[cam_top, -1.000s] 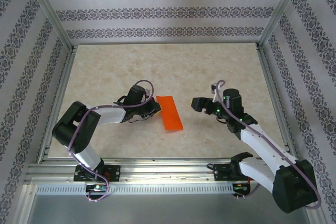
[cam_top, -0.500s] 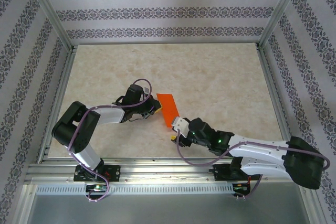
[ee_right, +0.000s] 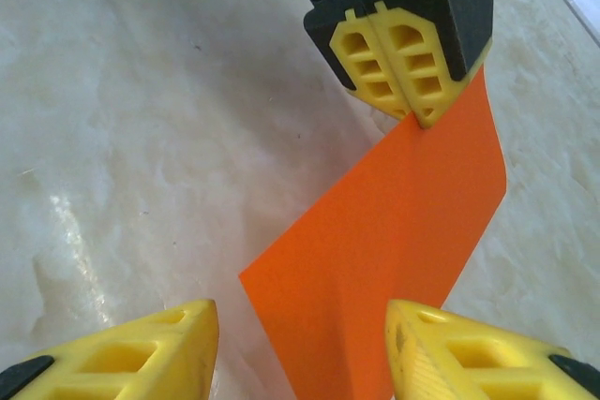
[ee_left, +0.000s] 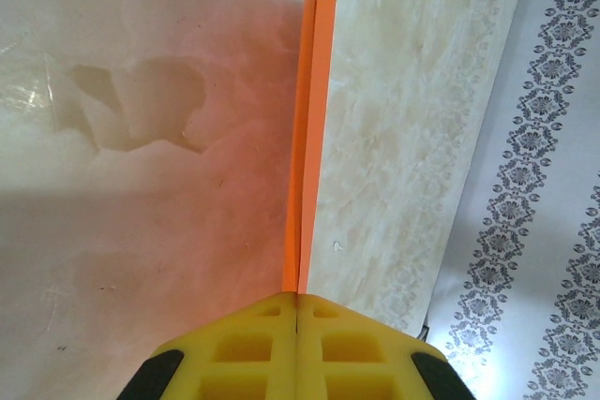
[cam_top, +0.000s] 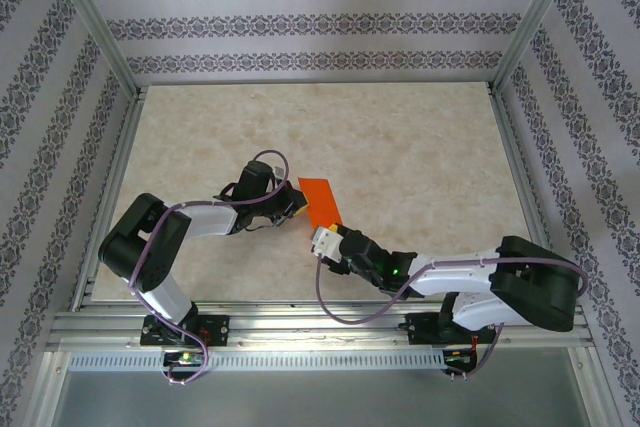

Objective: Fold a paper plane with a square sheet of paper (pick it up from the middle)

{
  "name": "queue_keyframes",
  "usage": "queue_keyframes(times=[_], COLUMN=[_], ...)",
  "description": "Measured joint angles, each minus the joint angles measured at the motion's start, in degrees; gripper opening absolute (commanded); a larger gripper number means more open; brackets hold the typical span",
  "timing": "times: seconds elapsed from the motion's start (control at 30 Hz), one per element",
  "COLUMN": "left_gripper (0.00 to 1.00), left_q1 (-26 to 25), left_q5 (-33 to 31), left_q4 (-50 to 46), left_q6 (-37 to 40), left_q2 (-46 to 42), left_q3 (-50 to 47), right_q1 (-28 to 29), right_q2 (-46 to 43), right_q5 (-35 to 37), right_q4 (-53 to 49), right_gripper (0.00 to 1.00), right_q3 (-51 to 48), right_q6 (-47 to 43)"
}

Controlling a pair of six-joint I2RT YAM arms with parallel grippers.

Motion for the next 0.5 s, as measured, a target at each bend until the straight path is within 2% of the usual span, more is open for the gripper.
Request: queue_keyframes(times=[0.1,0.5], left_gripper=[0.00,0.00], left_q1=[0.0,0.0], left_q5=[0.0,0.0], left_q4=[0.4,0.5], left_q6=[-0.3,-0.6], left_q2=[0.0,0.0], left_q3=[-0.3,-0.6], right_q1=[1.0,1.3], right_q2=[1.6,2.0], right_q5=[1.4,3.2], right_q4=[1.5,2.9], right_gripper=[0.46,0.25], right_q3=[0.3,0.3], right_q6=[-0.8,-0.7])
